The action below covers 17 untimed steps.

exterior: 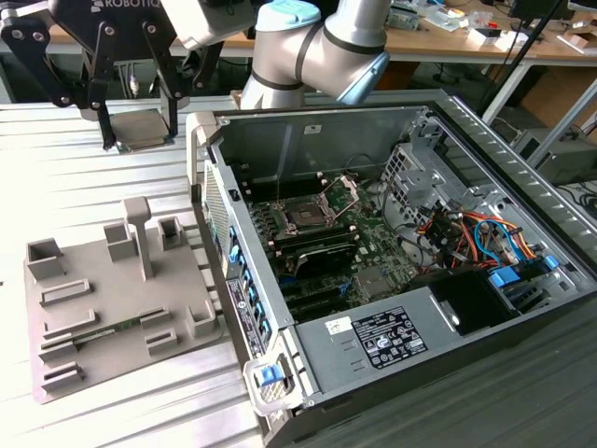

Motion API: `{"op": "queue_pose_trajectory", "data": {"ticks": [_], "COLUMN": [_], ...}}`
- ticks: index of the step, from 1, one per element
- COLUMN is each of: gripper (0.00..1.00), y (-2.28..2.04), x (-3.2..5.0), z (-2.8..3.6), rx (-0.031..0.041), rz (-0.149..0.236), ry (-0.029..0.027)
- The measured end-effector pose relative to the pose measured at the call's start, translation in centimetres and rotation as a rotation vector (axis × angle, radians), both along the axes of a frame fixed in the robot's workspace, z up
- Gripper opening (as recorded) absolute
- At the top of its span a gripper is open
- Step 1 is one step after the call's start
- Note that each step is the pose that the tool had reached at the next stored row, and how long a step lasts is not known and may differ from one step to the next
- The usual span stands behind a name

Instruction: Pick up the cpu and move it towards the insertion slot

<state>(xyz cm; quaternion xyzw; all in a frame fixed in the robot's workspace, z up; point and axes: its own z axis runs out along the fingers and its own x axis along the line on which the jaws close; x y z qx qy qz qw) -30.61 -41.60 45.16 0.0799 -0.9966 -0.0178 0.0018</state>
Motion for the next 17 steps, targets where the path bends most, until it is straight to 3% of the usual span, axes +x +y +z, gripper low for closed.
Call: {"op": "queue_pose_trajectory", "data": {"ticks": [17], "gripper": [0.55], "y": [0.00], "x": [1.25], "z": [-0.05], "rx": [0.0000], "rz": [0.000], "ry": [0.0000]}}
